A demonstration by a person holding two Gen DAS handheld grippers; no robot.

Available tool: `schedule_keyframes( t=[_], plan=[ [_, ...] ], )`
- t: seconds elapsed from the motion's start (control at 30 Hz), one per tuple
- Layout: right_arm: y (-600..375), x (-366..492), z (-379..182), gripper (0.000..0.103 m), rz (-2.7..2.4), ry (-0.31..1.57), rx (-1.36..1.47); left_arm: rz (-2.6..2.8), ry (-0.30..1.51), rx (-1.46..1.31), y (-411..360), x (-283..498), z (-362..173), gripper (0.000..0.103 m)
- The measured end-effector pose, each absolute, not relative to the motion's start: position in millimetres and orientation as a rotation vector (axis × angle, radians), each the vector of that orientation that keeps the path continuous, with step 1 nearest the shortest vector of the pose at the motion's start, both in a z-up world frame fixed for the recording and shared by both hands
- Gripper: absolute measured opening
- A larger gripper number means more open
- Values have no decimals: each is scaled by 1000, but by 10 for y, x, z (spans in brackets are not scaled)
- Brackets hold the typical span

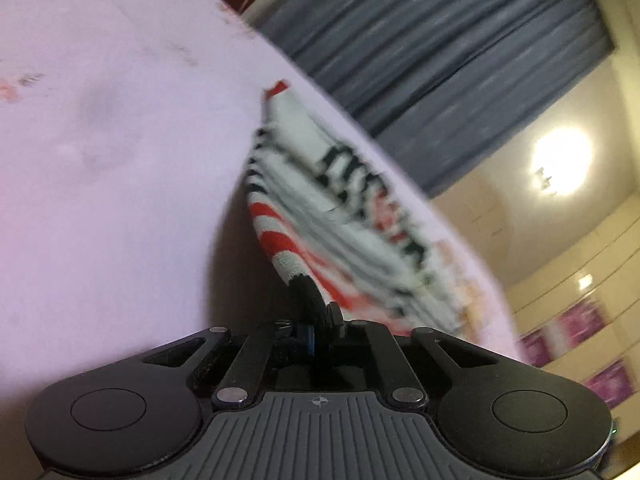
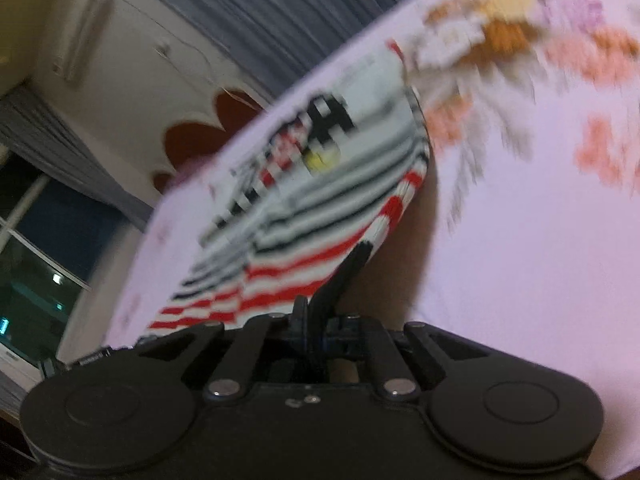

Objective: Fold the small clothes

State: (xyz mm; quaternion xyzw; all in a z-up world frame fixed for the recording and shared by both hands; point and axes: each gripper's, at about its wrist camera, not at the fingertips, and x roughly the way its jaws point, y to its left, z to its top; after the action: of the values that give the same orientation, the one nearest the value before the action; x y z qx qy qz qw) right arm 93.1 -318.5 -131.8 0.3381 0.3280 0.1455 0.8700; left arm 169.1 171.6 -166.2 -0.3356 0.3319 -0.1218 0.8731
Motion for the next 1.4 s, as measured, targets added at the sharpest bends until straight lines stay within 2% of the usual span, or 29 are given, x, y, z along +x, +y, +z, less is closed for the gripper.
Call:
schedule_keyframes(
  t=[0.07,0.17,0.47,0.63,0.8,0.97,1.13,1.2,1.23,1.27,1.3,1.33,1.37,1.4],
  plan=[
    [-3233,989,-1427,5,286,748,696,-209,785,-657,1669,1750,-1795,5],
    [-3174,1071,-1596,5,257,868,647,-178,783,-674,1621,1748,-1808,5],
    [-3306,1377,-947,5,310,637,665,-203,600,-729,1724,1889,-1225,5],
    [-3416,1977,-609,5,307,535,682,-229,524,-735,1723,2532,-853,5],
    [-3521,2748,-476,5,284,535,709,-238,530,-751,1666,3489,-743,5],
    [-3613,3466,-610,5,240,601,746,-233,619,-751,1643,4364,-883,5],
    [-3632,4211,-994,6,179,712,795,-234,725,-714,1594,5031,-1157,5],
    [-3634,4421,-1140,10,178,727,818,-255,696,-737,1602,5160,-1221,5],
    [-3639,4492,-1187,13,179,713,830,-270,687,-763,1613,5231,-1257,8],
    [-3645,4561,-1229,23,166,693,834,-290,678,-786,1624,5285,-1298,13],
    [-3654,4614,-1257,34,140,674,833,-299,666,-793,1621,5325,-1325,26],
    [-3663,4658,-1274,39,118,655,834,-289,646,-777,1616,5355,-1339,42],
    [-3669,4684,-1286,46,100,638,832,-262,629,-755,1613,5368,-1334,48],
    [-3676,4702,-1290,46,88,621,826,-249,599,-749,1634,5365,-1319,53]
  ],
)
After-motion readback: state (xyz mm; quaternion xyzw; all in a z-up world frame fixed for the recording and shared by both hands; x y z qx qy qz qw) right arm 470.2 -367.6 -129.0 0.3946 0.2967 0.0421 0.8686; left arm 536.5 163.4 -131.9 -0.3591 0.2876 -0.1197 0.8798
